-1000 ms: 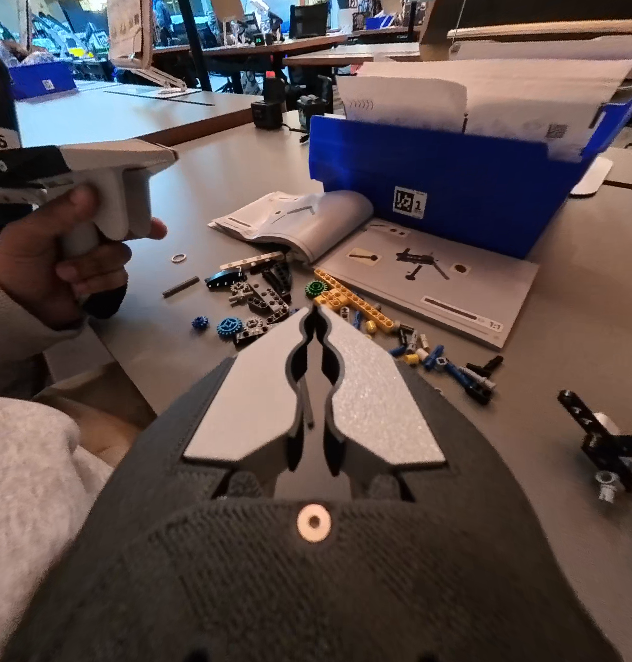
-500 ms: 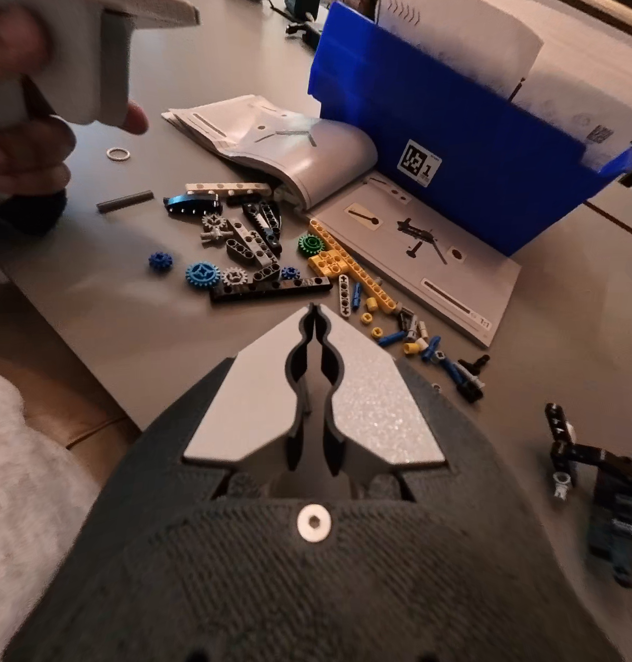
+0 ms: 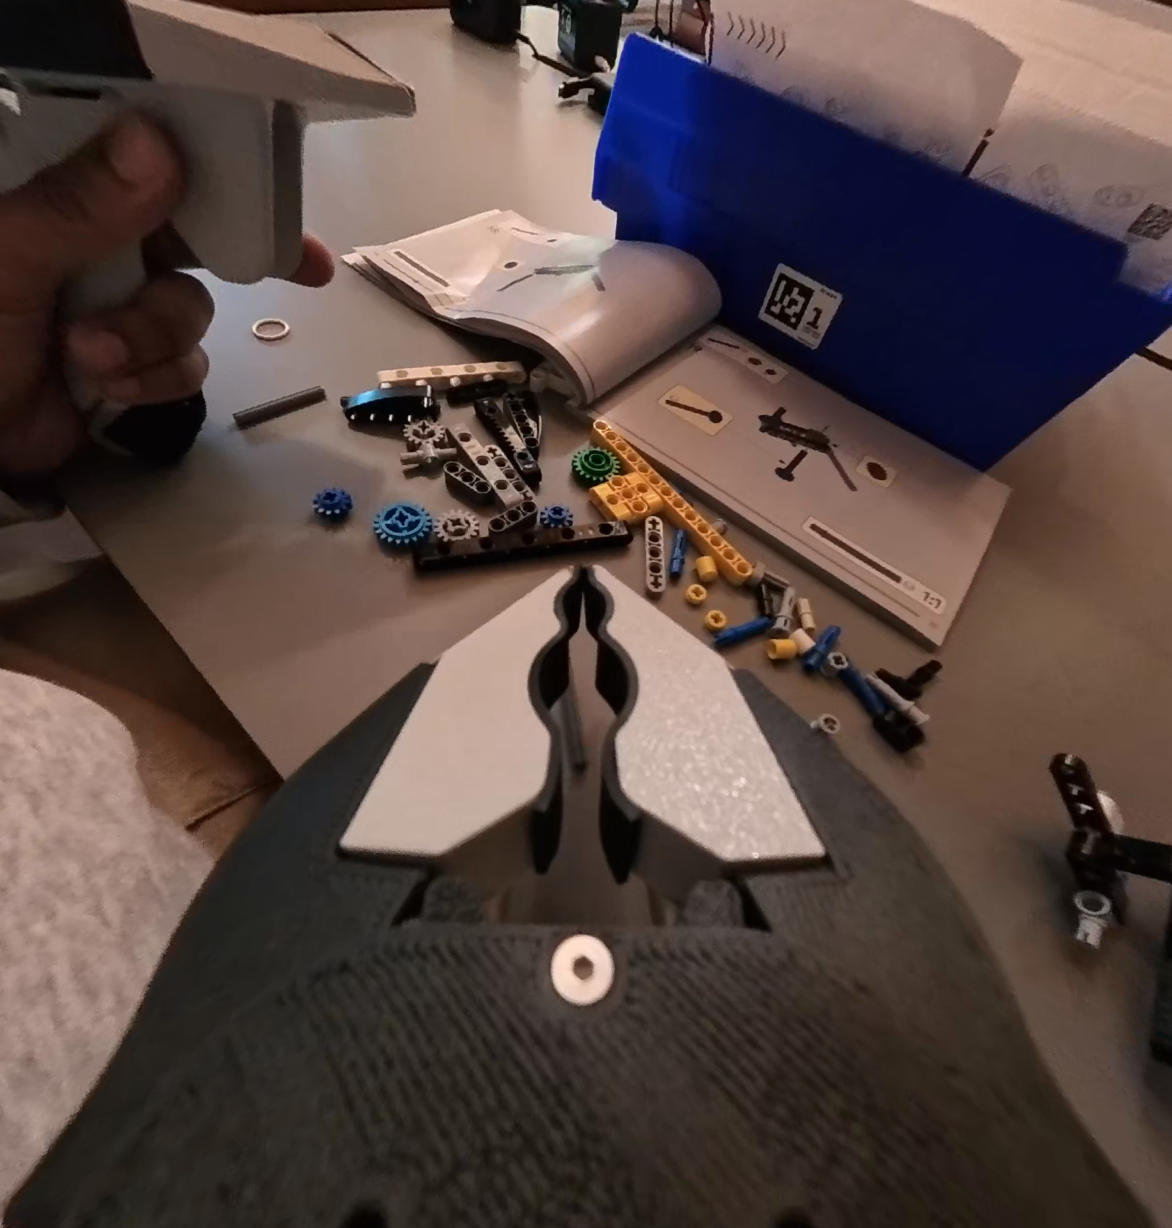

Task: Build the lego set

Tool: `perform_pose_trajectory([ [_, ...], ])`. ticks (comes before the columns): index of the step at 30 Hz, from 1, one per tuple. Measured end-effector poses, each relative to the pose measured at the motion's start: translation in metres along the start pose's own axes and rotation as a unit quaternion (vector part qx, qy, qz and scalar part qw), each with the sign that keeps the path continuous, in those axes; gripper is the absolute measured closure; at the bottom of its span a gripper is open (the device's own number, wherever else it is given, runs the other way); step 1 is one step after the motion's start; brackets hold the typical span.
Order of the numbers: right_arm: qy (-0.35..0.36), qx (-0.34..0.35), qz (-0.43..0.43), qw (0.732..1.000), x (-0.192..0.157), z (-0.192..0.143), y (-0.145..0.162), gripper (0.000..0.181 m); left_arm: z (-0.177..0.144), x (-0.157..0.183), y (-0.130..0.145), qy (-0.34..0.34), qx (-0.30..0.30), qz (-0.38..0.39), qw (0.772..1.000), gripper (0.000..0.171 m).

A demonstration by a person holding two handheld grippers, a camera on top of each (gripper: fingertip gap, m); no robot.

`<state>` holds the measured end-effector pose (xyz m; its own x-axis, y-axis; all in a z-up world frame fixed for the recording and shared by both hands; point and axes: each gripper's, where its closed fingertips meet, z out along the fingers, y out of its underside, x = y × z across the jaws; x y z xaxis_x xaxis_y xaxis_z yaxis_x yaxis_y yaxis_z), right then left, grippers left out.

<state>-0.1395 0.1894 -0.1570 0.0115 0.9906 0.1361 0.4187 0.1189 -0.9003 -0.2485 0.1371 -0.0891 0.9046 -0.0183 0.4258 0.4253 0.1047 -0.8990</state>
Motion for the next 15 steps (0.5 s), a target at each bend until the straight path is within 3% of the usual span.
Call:
perform_pose_trajectory([
  [15,-0.011,0.002,0.029,1.000,0.0016,-0.0005,-0.0010,0.181,0.0003,-0.0010,0.0004,0.008,-0.003,-0.016,1.000,0.171],
])
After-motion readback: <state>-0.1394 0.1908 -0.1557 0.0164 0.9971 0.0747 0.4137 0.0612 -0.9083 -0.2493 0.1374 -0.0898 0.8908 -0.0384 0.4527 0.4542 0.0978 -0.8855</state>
